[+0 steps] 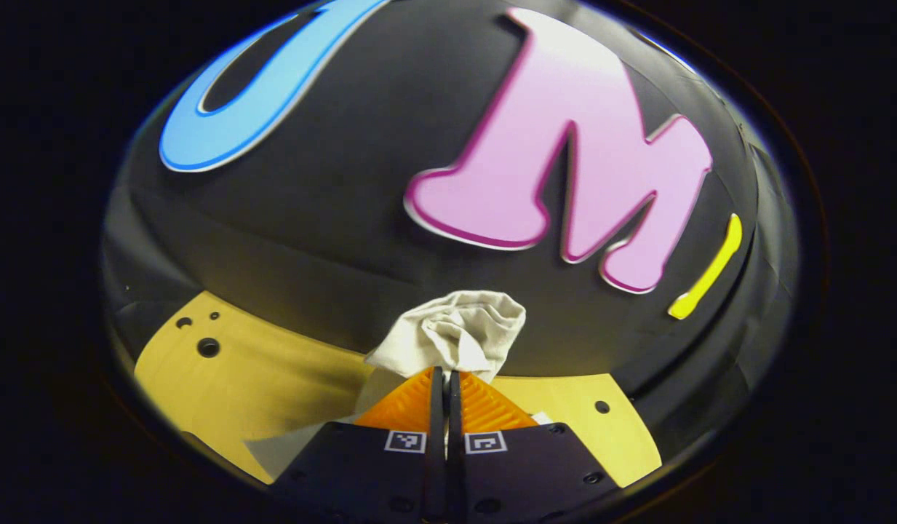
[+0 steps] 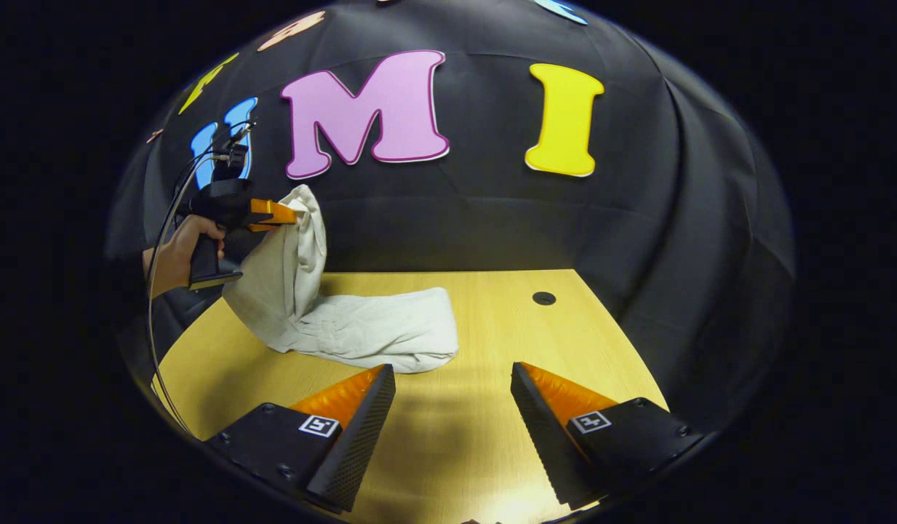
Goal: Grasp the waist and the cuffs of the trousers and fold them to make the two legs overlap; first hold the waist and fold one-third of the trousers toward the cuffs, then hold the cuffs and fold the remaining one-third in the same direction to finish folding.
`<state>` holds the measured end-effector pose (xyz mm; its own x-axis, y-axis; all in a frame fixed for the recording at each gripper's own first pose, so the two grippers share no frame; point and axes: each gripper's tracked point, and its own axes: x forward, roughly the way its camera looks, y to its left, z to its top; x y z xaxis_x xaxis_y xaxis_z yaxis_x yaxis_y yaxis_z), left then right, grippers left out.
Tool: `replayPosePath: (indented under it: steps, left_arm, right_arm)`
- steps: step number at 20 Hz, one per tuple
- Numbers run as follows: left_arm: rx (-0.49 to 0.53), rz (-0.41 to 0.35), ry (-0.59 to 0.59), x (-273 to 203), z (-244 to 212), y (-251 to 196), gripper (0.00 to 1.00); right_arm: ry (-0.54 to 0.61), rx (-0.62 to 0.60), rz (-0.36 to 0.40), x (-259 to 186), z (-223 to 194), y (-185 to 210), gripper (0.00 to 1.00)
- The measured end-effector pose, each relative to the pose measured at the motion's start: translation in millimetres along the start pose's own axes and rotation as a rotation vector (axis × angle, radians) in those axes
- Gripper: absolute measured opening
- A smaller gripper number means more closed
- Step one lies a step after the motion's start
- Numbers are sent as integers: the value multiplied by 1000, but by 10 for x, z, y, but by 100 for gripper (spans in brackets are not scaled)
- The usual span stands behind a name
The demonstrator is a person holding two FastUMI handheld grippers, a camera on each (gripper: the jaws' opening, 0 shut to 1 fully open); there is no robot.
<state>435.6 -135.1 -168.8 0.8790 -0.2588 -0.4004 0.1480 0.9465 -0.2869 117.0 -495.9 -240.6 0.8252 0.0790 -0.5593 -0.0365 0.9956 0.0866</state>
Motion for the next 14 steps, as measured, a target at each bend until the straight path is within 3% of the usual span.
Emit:
replayPosePath:
  steps: [3, 8, 14]
  left_arm:
    - [30, -54, 26, 165, -158, -505, 5]
    - [75, -105, 80, 528, -652, -1221, 5]
    - [116, -62, 176, 1023, -1215, -1550, 10]
  right_arm:
    - [-9, -21, -42, -155, -23, -192, 99]
    - [4, 44, -92, -404, -122, -329, 99]
    - [14, 56, -147, -652, -273, -509, 99]
